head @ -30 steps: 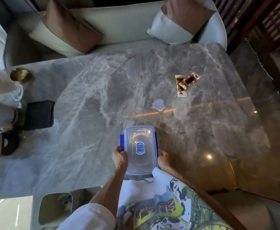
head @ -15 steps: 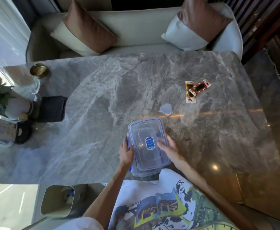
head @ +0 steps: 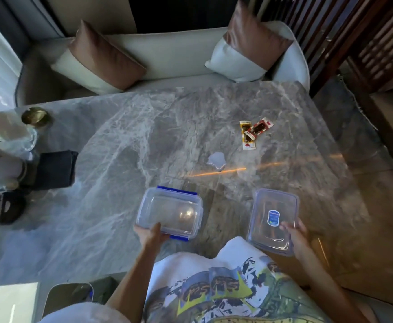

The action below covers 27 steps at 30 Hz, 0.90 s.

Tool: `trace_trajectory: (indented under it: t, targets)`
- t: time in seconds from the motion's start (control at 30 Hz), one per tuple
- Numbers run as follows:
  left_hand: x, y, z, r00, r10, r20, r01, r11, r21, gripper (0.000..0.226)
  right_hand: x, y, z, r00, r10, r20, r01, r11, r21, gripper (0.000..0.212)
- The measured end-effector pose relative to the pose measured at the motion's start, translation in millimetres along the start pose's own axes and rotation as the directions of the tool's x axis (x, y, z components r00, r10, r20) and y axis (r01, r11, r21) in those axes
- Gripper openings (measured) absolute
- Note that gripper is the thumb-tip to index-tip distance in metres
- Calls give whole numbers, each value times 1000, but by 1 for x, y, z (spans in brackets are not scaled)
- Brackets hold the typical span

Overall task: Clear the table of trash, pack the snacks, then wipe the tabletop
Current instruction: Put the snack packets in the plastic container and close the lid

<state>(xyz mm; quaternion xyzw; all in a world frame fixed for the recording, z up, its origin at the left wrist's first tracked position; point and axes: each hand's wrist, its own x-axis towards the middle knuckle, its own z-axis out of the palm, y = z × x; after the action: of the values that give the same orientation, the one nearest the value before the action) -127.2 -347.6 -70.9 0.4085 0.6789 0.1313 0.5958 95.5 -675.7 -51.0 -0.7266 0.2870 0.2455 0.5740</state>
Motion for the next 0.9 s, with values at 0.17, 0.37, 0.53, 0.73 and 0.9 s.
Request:
trace_trajectory:
  t: [0.17,0.37,0.53,0.73,0.9]
  targets:
    - [-10,-3,-8,998,-68,4,68,985,-159,51,-14,18,48,997,-76,35,81,974,-212,50]
    - [-16,-8,-11,996,-74,53,83,975,-206,43,-57,39,134,921,-244,304,366,811,-457,30]
    - [-9,-3,-33,982,-116,149,141,975,-174,50,-57,42,144,930,-254,264,366,639,-677,51]
    - [-8,0,-51,955,-135,265,132,991,27,34,-74,64,133,852,-166,496,522,217,-825,83]
    - [-19,-5,-39,921,-264,288,278,961,-8,43,-76,65,136,870,-171,463,491,198,-848,88]
